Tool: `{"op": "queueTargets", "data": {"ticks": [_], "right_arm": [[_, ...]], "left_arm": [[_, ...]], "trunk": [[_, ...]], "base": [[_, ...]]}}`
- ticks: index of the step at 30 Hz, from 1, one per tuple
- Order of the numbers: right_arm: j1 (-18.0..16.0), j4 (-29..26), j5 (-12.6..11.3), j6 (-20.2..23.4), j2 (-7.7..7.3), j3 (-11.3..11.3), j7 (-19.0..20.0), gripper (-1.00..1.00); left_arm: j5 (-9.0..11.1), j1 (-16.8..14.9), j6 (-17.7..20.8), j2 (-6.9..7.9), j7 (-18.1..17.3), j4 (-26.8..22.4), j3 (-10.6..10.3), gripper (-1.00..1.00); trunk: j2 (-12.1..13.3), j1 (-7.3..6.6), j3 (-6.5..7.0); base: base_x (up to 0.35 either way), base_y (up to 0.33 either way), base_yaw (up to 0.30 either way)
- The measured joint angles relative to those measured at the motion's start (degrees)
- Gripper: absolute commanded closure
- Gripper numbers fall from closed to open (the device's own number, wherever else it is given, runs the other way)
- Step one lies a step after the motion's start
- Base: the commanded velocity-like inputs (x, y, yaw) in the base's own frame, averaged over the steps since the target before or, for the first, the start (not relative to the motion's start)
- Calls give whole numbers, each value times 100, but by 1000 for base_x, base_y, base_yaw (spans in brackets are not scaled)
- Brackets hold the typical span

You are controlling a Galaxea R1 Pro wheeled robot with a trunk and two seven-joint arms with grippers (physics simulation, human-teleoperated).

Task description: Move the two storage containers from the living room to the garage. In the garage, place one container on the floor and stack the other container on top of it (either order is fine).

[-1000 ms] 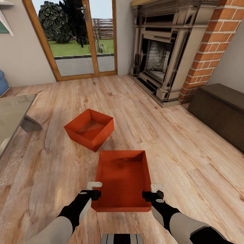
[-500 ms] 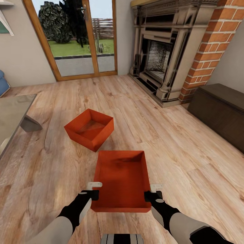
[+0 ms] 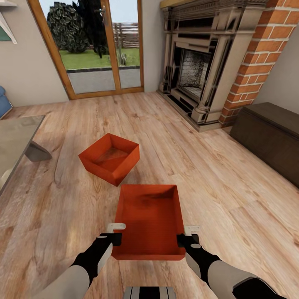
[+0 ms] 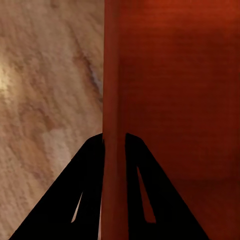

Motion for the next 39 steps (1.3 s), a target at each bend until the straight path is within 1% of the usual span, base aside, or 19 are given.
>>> {"op": "queueTargets", "data": {"ticks": [4,5,6,14,39], "right_arm": [[1,1,-19,3,1,9,2,100],[2,-2,-17,24,3,5,1,100],[2,-3,-14,26,3,2,2,100],[1,1,-20,26,12,1,-2,100],[0,4,-33,20,14,3,5,100]], "left_arm": [[11,-1,16,5,-4,-2,0,100],[-48,-1,40,6,-45,-7,43,100],[-50,-1,40,7,-48,-8,45,100],[-14,0,42,20,-48,-8,23,100],[-7,1,44,27,-53,-13,18,100]], "trunk": [[159,-87,71],[199,-109,89],[239,-131,107],[560,-307,251],[1563,-856,700]], "base": [[0,0,0],[0,0,0],[0,0,0],[0,0,0],[0,0,0]]}}
